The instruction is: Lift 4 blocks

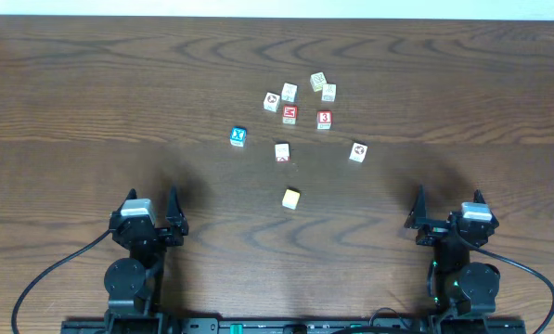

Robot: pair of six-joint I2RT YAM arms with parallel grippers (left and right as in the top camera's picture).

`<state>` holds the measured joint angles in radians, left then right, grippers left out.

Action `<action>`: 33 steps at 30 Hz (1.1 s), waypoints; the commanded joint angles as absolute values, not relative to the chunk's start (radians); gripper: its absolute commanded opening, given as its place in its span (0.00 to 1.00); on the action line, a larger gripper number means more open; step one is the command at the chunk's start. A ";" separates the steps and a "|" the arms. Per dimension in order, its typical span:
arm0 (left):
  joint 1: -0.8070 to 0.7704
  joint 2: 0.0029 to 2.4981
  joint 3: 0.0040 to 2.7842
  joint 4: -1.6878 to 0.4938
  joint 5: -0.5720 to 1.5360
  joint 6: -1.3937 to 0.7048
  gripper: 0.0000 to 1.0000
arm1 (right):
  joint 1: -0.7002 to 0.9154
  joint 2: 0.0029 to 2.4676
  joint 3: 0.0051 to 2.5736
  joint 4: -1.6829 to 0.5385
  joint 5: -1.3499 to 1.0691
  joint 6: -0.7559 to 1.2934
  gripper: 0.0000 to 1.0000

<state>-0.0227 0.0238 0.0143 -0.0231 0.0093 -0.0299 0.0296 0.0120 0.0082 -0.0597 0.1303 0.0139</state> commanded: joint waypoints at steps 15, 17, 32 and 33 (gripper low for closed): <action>-0.026 0.026 0.004 -0.074 -0.009 -0.043 0.74 | 0.034 0.007 0.006 -0.060 0.044 0.007 0.99; -0.026 0.026 0.004 -0.074 -0.009 -0.043 0.73 | 0.034 0.007 0.006 -0.056 -0.002 0.007 0.99; -0.026 0.026 0.004 -0.074 -0.009 -0.043 0.73 | 0.034 0.007 0.006 -0.041 -0.097 0.006 0.99; -0.026 0.026 0.004 -0.074 -0.009 -0.043 0.73 | 0.034 0.007 0.006 -0.026 -0.107 0.006 0.99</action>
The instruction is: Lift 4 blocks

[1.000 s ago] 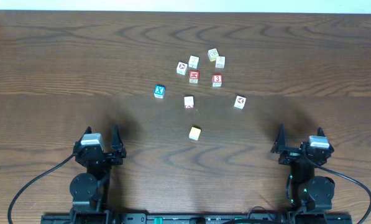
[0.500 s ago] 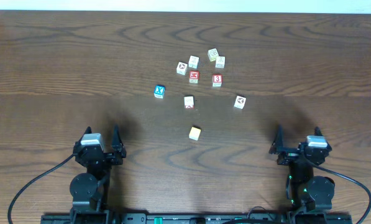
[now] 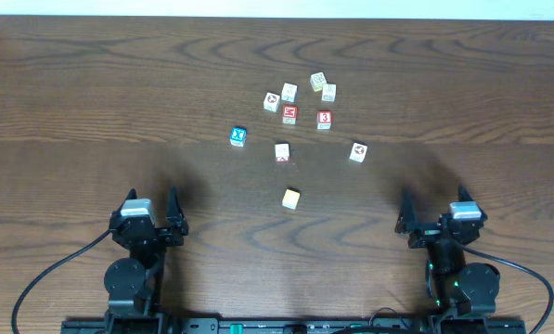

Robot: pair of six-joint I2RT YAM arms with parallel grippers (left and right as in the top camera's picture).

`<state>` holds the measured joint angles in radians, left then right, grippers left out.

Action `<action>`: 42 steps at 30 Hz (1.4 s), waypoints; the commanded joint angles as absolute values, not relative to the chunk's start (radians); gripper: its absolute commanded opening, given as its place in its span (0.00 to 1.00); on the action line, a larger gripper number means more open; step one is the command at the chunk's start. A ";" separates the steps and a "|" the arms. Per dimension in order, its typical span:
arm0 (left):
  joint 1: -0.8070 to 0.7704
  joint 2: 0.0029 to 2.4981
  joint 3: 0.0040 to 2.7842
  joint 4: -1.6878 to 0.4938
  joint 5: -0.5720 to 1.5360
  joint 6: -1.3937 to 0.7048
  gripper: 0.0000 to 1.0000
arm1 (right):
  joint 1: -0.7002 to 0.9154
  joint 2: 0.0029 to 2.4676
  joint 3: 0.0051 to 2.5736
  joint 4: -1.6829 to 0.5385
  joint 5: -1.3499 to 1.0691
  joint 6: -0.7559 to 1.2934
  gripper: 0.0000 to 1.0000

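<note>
Several small lettered blocks lie on the dark wooden table (image 3: 91, 111). Nearest my arms is a yellow block (image 3: 290, 198). Behind it sit a white block with a red mark (image 3: 282, 152), a blue block (image 3: 238, 136) and another white block (image 3: 357, 152). A red "3" block (image 3: 324, 119), a red block (image 3: 289, 115) and a few pale blocks (image 3: 289, 92) cluster farther back. My left gripper (image 3: 152, 198) stands open at the front left, holding nothing. My right gripper (image 3: 432, 200) stands open at the front right, holding nothing. Both are well short of the blocks.
Black cables run from each arm base (image 3: 128, 278) toward the table's front edge. The table's far edge meets a pale wall at the top of the overhead view.
My right gripper has shifted a little to the left, toward the table's middle, still open. The left arm and all the blocks are where they were.
</note>
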<state>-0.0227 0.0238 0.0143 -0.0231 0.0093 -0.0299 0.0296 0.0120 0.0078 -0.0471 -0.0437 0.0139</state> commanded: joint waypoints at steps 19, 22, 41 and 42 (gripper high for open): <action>-0.026 0.026 0.004 -0.074 -0.009 -0.043 0.74 | 0.034 0.715 0.452 -0.126 -0.107 -0.048 0.99; -0.026 0.026 0.004 -0.074 -0.009 -0.043 0.74 | 0.035 0.877 0.597 -0.218 -0.126 -0.047 0.99; -0.026 0.026 0.004 -0.074 -0.009 -0.043 0.73 | 0.035 1.144 0.965 -0.697 -0.387 -0.046 0.99; -0.026 0.026 0.004 -0.074 -0.009 -0.043 0.73 | 0.035 1.144 0.965 -0.697 -0.391 -0.046 0.99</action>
<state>-0.0227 0.0265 0.0196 -0.0296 0.0093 -0.0303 0.0296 1.1389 0.9470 -0.6949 -0.3412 -0.0376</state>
